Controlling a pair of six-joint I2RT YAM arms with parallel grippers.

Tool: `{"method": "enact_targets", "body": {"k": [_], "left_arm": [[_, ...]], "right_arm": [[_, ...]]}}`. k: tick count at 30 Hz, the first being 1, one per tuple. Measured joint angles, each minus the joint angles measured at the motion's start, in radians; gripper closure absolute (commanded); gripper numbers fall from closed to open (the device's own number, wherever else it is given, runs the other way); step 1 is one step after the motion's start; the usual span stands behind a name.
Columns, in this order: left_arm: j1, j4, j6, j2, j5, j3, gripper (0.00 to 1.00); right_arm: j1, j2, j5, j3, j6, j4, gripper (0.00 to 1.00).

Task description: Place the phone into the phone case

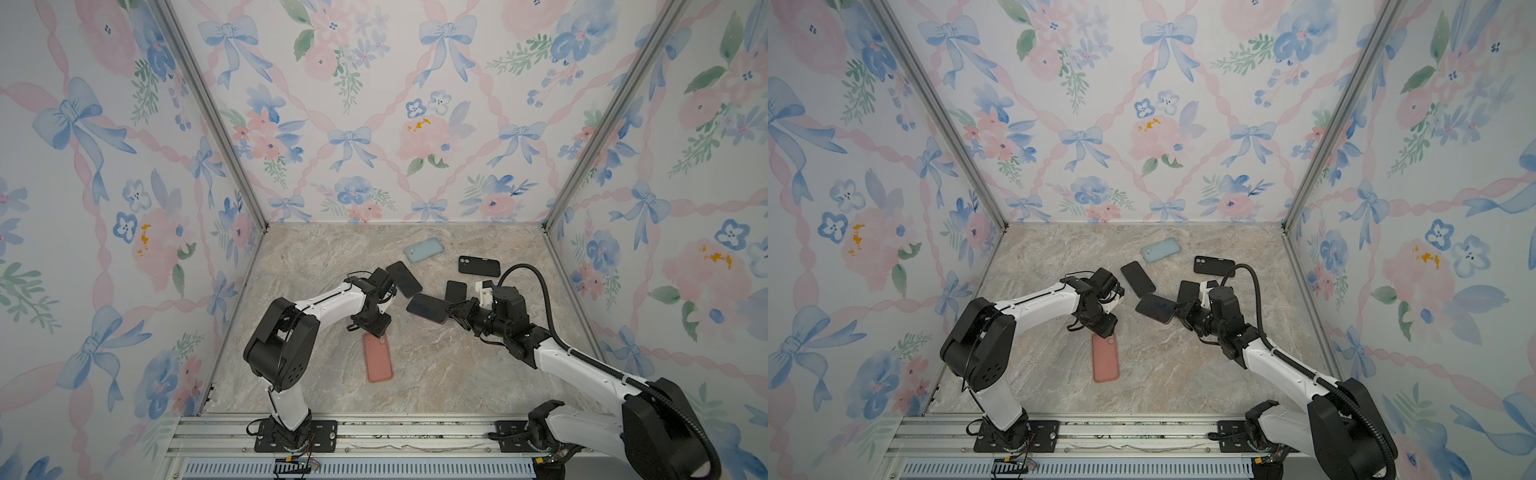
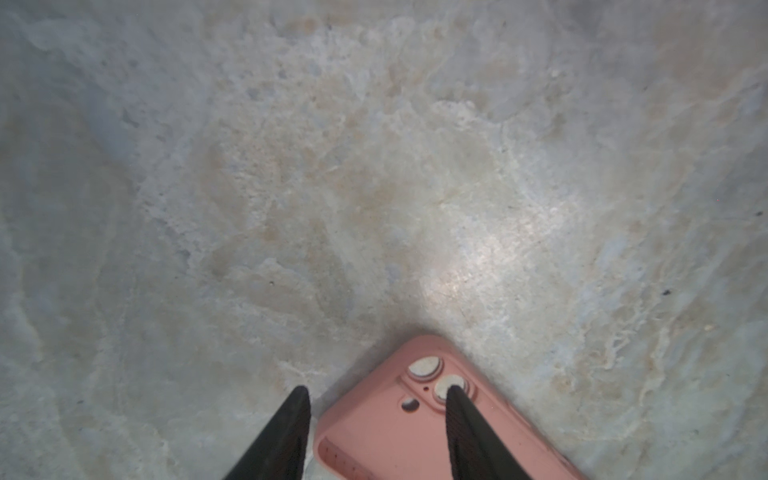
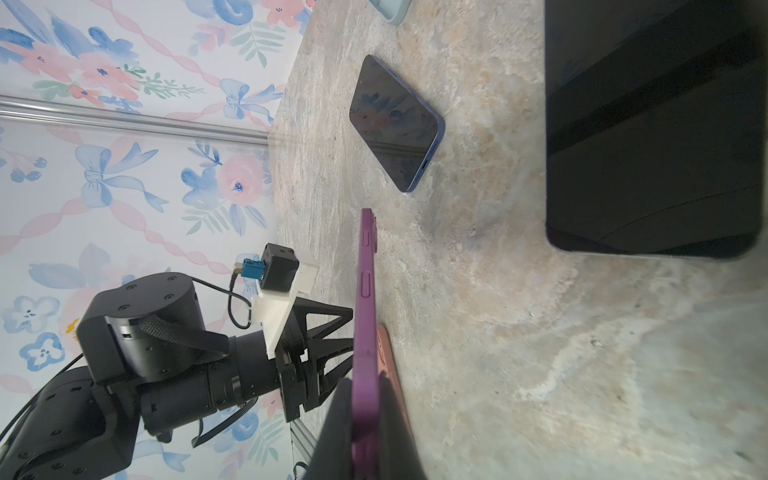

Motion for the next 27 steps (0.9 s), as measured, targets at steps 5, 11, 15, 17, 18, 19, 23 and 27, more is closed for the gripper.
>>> {"method": "enact_targets", "body": {"k": [5,11,15,17,18,19,23,27], "left_arm": [[0.0,-0.006,-0.001,0.002,-0.014,-0.007,0.49],[-0.003,-0.006,-0.009,0.06,-0.043,0.019,0.57],[-0.01,-0.003,-0.015,0.067,-0.037,0.023,0.74],[-0.016,-0.003,-0.019,0.067,-0.034,0.023,0.77],[-0.017,-0.003,-0.021,0.067,-0.032,0.023,0.77],[-0.017,-0.003,-0.023,0.067,-0.032,0.023,0.77],[-0.016,-0.003,-0.028,0.067,-0.029,0.023,0.78],[-0.013,-0.003,-0.041,0.066,-0.027,0.023,0.83]], "right_arm": [[-0.001,0.009,-0.002,0.0,-0.002,0.002,1.0],[-0.002,0.014,-0.008,0.0,-0.002,0.008,1.0],[-0.003,0.012,-0.008,0.0,-0.003,0.008,1.0],[-0.004,0.011,-0.008,0.0,-0.006,0.007,1.0],[-0.004,0.01,-0.008,0.0,-0.006,0.007,1.0],[-0.004,0.01,-0.008,0.0,-0.006,0.008,1.0],[-0.003,0.007,-0.008,0.0,-0.014,0.007,1.0],[0.003,0.006,-0.008,0.0,-0.022,0.007,1.0]]}}
